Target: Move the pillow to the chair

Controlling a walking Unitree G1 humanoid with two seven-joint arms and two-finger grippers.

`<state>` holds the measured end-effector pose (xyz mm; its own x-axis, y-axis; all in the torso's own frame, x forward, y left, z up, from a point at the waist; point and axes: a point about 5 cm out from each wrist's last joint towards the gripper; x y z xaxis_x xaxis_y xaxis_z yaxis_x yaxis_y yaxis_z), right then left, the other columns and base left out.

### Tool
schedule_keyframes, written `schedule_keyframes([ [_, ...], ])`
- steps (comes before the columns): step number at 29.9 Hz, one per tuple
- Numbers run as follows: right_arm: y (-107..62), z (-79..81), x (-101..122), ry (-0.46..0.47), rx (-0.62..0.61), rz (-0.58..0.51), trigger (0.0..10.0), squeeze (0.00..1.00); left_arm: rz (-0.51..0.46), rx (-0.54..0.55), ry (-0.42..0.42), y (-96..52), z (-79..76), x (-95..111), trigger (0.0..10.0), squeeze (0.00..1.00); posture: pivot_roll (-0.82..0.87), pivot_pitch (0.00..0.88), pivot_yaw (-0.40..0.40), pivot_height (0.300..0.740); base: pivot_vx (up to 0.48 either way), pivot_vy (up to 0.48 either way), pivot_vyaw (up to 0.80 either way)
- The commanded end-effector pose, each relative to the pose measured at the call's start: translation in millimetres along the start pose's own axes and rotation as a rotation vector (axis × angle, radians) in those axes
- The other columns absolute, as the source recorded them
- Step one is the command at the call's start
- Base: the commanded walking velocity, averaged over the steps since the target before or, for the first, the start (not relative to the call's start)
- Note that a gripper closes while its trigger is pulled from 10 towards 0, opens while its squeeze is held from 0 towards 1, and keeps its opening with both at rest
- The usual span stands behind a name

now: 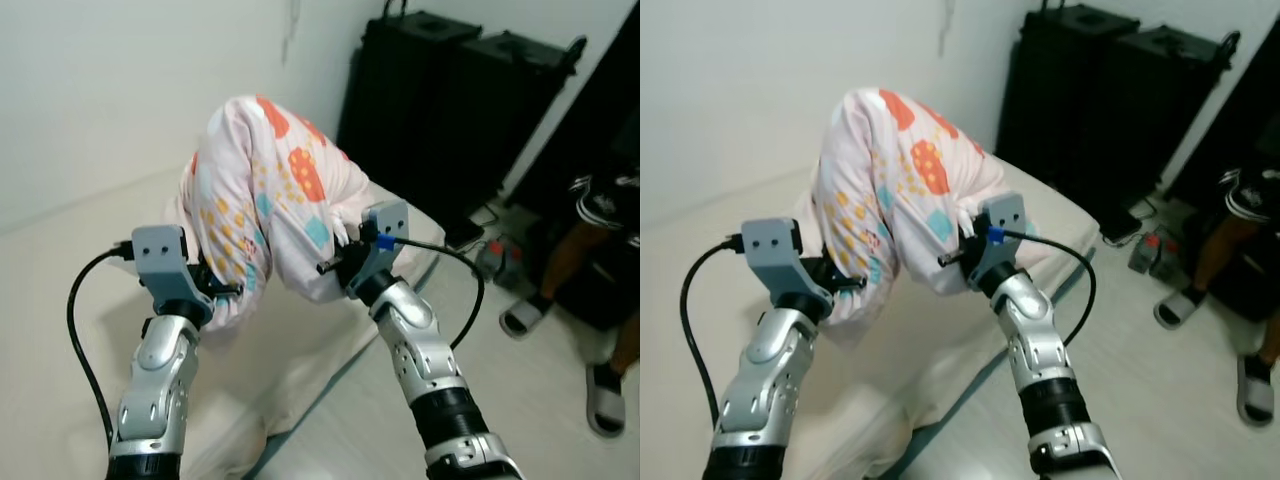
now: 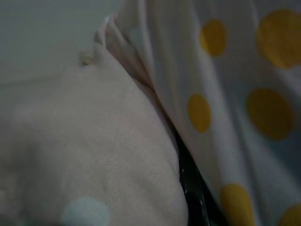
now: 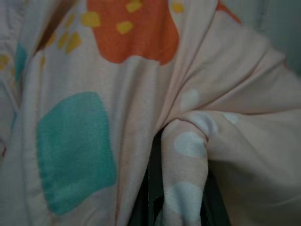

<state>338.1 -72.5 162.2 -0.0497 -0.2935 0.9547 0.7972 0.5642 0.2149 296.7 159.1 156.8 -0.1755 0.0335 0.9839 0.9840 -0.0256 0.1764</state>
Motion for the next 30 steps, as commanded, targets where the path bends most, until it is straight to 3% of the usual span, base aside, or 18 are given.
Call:
schedule_keyframes([
  [1, 8.7, 20.4, -1.3, -0.021, 0.119, 0.019, 10.0, 0.00, -0.105, -0.077, -0.007, 5.5, -17.8, 19.7, 10.0, 0.00, 0.07, 0.052, -0.066, 0.740, 0.000, 0.000, -0.80],
  [30, 8.2, 17.8, -2.5, -0.002, 0.094, 0.029, 10.0, 0.00, -0.096, -0.072, -0.006, 5.0, -16.3, 18.4, 10.0, 0.00, 0.07, 0.071, -0.060, 0.740, 0.000, 0.000, -0.80],
])
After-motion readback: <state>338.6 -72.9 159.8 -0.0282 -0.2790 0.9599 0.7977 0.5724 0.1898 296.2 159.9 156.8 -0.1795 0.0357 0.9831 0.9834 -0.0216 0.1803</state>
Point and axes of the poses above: a point about 5 cm out from each wrist's last joint towards the gripper, its own y axis pointing out of the wrist towards the gripper, its own x axis along the axis of the wrist's last joint, z = x × y, and after that the axes turned 8 degrees about y, right-handed
